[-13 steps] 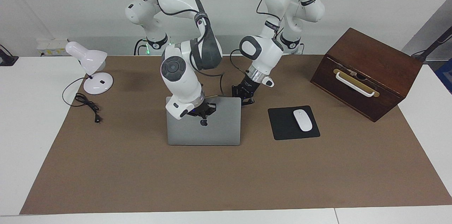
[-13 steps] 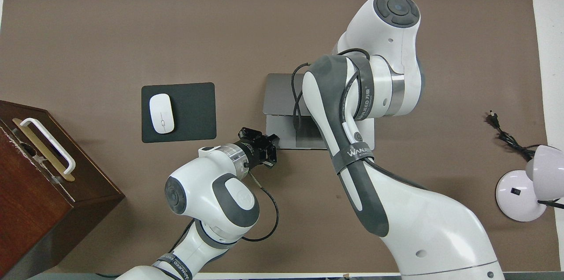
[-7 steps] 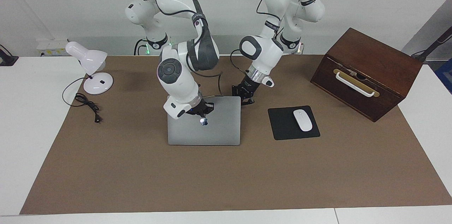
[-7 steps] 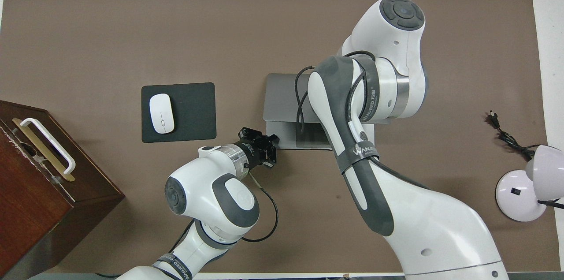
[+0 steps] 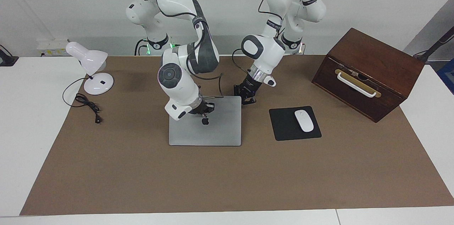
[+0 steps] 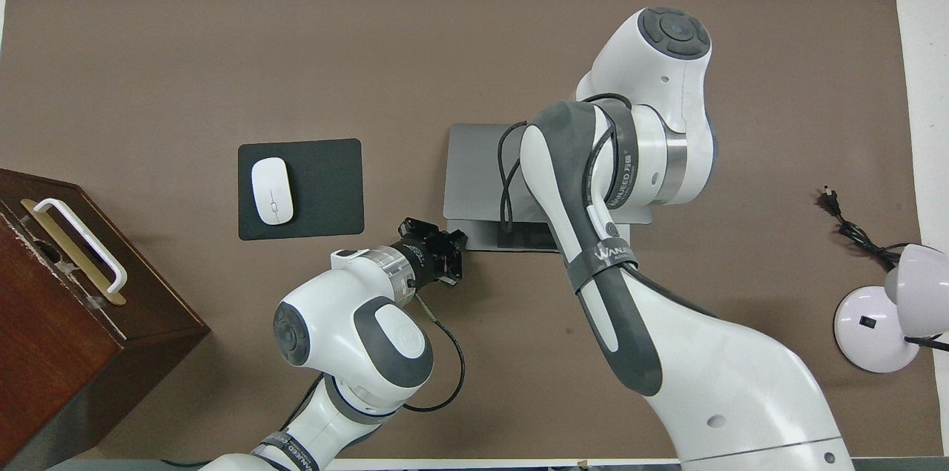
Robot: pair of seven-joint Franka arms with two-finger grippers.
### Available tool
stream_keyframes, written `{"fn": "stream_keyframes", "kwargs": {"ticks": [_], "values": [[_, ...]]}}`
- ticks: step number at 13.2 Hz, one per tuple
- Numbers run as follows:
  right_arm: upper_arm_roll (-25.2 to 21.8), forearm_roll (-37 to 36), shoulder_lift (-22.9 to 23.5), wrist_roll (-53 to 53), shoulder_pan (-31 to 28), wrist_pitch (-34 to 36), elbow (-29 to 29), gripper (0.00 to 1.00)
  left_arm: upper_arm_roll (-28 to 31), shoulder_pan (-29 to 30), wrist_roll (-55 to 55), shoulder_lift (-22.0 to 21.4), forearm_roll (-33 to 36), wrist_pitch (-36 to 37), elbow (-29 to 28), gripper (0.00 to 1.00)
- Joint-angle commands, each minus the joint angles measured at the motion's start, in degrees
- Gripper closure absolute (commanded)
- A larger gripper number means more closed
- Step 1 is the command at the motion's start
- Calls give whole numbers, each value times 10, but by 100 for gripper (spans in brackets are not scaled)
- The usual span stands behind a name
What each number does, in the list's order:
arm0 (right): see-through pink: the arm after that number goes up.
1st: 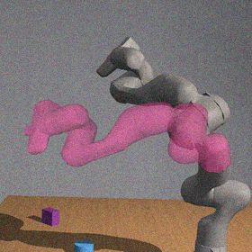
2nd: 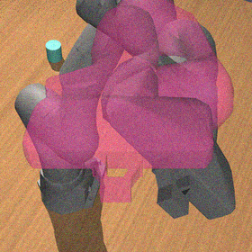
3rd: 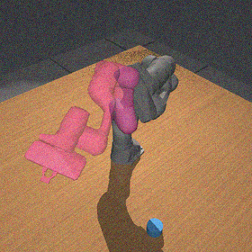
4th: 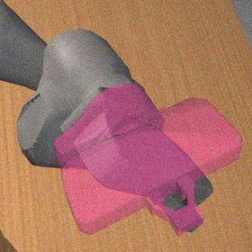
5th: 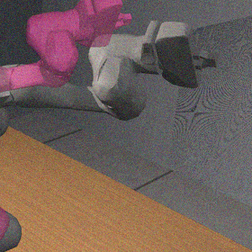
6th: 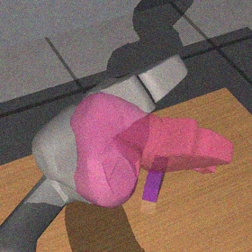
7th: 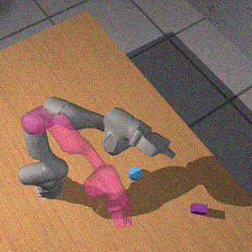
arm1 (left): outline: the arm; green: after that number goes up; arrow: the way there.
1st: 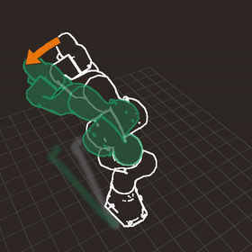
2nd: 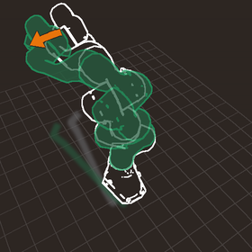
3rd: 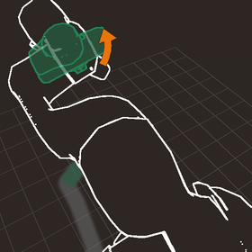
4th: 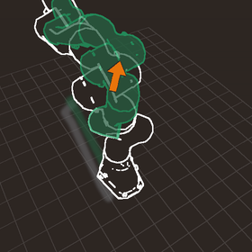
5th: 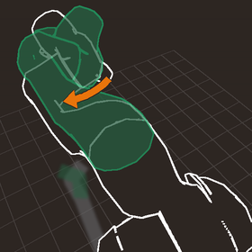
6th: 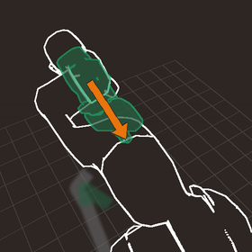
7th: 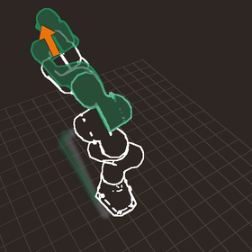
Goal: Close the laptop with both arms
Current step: 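Press the lowered screen flat onto the keyboard with the right gripper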
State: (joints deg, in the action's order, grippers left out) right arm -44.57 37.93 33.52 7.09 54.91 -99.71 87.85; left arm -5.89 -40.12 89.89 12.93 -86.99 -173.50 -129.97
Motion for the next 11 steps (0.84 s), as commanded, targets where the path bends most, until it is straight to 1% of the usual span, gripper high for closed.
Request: {"fn": "stream_keyframes", "kwargs": {"ticks": [1,4,7,11], "values": [[1,14,-21,-4,4,13,22,100,5,-8,-20,-2,-16,4,-39,100],[0,14,-22,-2,4,36,23,100,5,-8,-20,-2,-16,4,-42,100],[0,14,-28,-2,4,29,38,100,5,-8,-21,-2,-16,3,-42,100],[0,14,-28,-2,4,24,43,100,5,-8,-21,-2,-16,3,-42,100]]}}
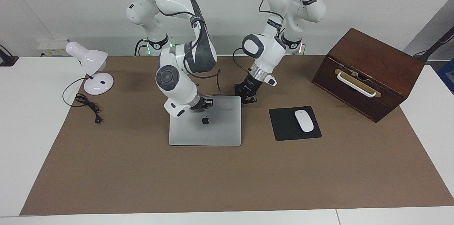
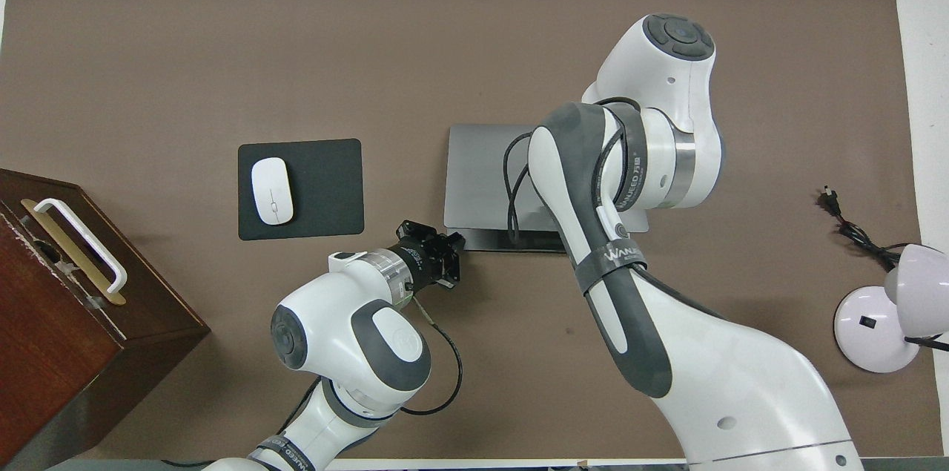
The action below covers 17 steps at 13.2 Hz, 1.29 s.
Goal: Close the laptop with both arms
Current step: 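Press the lowered screen flat onto the keyboard with the right gripper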
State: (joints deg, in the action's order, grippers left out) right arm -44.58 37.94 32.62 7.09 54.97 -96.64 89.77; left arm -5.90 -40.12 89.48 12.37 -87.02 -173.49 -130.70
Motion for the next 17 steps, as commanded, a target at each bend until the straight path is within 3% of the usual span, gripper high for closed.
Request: {"fn": "stream_keyframes", "kwargs": {"ticks": [1,17], "values": [[0,14,-19,-2,3,-7,23,100,5,-8,-17,4,-16,3,-34,100],[5,15,-13,-1,9,-44,41,100,5,-9,-17,5,-16,-1,-34,100]]}}
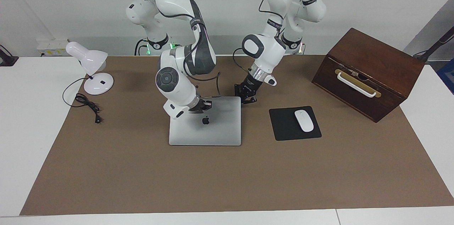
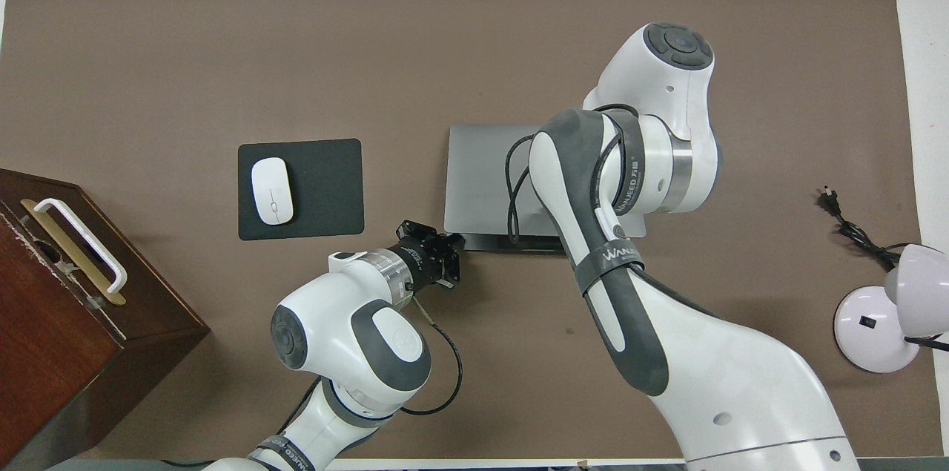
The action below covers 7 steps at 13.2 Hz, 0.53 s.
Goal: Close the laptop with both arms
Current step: 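Press the lowered screen flat onto the keyboard with the right gripper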
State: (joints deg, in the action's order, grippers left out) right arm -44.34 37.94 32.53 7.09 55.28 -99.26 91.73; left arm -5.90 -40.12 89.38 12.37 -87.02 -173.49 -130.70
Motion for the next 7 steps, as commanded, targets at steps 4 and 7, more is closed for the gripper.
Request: {"fn": "stream_keyframes", "kwargs": {"ticks": [4,7], "values": [[4,17,-12,0,7,-36,32,100,5,-9,-16,5,-16,-1,-33,100],[10,17,-11,0,10,-49,41,100,5,-9,-16,5,-16,-1,-33,100]]}}
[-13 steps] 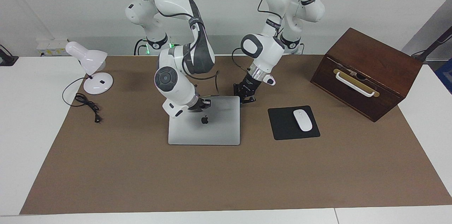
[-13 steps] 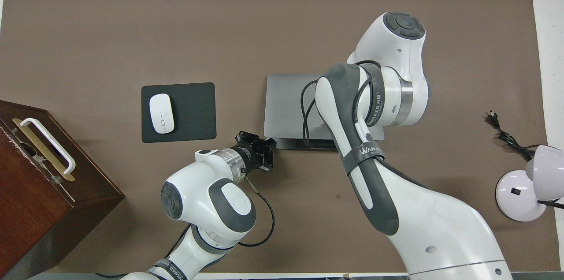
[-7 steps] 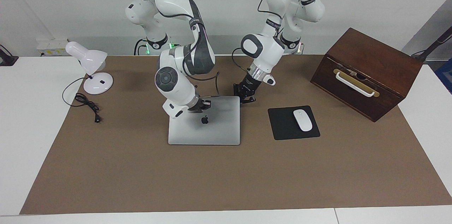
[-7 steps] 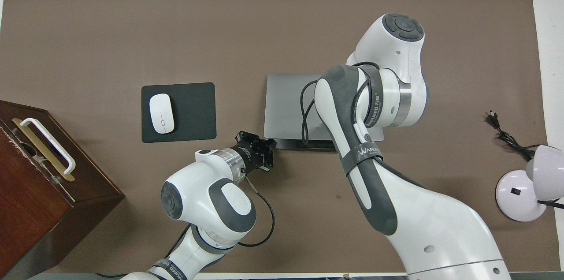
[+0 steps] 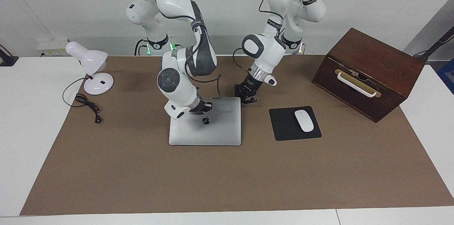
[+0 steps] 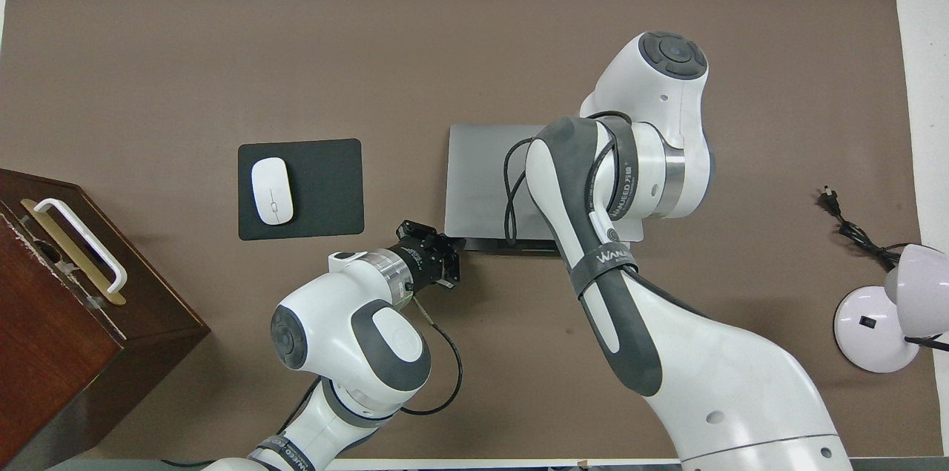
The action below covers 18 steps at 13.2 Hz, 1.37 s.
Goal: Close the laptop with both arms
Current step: 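Press the lowered screen flat onto the keyboard with the right gripper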
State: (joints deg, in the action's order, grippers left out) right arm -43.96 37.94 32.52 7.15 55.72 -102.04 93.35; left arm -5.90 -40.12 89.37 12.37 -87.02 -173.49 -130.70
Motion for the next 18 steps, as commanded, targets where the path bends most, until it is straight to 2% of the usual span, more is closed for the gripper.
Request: {"fn": "stream_keyframes", "kwargs": {"ticks": [1,18], "values": [[6,17,-11,0,6,-25,26,100,5,-9,-16,5,-16,-1,-33,100],[17,22,-11,0,7,-53,47,100,5,-9,-16,5,-16,-1,-31,100]]}}
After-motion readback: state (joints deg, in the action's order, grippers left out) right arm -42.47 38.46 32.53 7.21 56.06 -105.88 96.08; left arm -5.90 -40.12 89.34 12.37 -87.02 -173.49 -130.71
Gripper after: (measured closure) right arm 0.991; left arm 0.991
